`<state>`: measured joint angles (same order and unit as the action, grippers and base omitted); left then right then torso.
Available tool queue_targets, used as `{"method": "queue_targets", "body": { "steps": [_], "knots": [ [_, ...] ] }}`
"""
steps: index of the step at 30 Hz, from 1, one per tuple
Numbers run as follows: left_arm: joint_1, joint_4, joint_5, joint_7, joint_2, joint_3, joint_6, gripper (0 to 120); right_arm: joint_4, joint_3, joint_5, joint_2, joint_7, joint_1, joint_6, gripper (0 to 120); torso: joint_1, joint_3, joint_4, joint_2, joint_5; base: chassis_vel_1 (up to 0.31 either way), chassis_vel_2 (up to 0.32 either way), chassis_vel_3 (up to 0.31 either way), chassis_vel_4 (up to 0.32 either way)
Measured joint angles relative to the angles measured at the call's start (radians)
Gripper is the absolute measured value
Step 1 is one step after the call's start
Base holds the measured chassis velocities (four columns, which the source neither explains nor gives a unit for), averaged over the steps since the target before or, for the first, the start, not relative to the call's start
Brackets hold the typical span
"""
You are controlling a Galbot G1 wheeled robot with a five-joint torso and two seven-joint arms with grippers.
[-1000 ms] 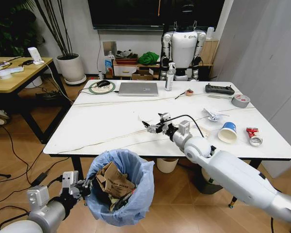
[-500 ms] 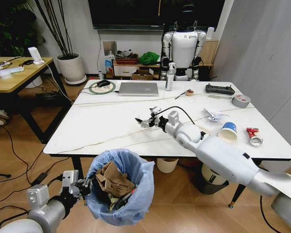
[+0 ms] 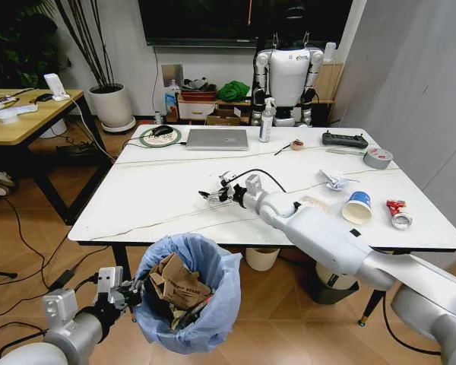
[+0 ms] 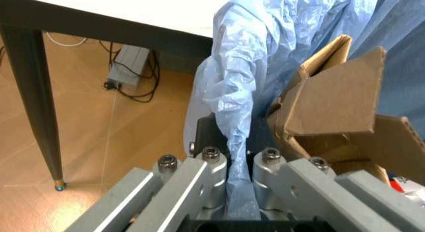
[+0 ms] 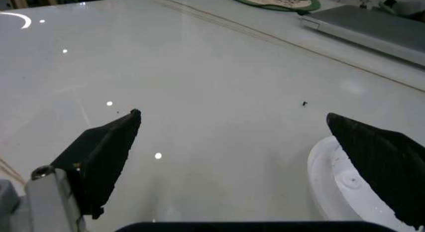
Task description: Pick up the trash bin and place the trash from the table into it.
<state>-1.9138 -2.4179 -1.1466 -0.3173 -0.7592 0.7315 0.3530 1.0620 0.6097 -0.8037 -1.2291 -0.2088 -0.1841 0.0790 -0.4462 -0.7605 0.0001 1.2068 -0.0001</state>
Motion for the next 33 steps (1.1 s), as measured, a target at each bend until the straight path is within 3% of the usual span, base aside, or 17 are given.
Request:
{"method": "queue_targets", "body": {
  "steps": [17, 23, 33],
  "knots": [
    [0.008, 0.008, -0.01, 0.002, 0.005, -0.002, 0.0, 0, -0.035, 0.004, 0.028, 0.021, -0.007, 0.004, 0.016, 99, 0.0, 0.0, -0.0003, 0.0, 0.0001, 0.0, 0.0, 0.0, 0.0],
    [0.007, 0.008, -0.01, 0.002, 0.005, 0.0, -0.001, 0, -0.056, 0.008, 0.051, 0.019, -0.016, 0.006, 0.017, 93, 0.0, 0.0, -0.0002, 0.0, 0.0003, 0.0, 0.0, 0.0, 0.0],
    [0.01, 0.008, -0.011, 0.003, 0.004, 0.0, -0.002, 0, -0.057, 0.009, 0.055, 0.034, -0.019, 0.014, 0.017, 55, 0.0, 0.0, -0.0001, 0.0, 0.0002, 0.0, 0.0, 0.0, 0.0]
  ]
}}
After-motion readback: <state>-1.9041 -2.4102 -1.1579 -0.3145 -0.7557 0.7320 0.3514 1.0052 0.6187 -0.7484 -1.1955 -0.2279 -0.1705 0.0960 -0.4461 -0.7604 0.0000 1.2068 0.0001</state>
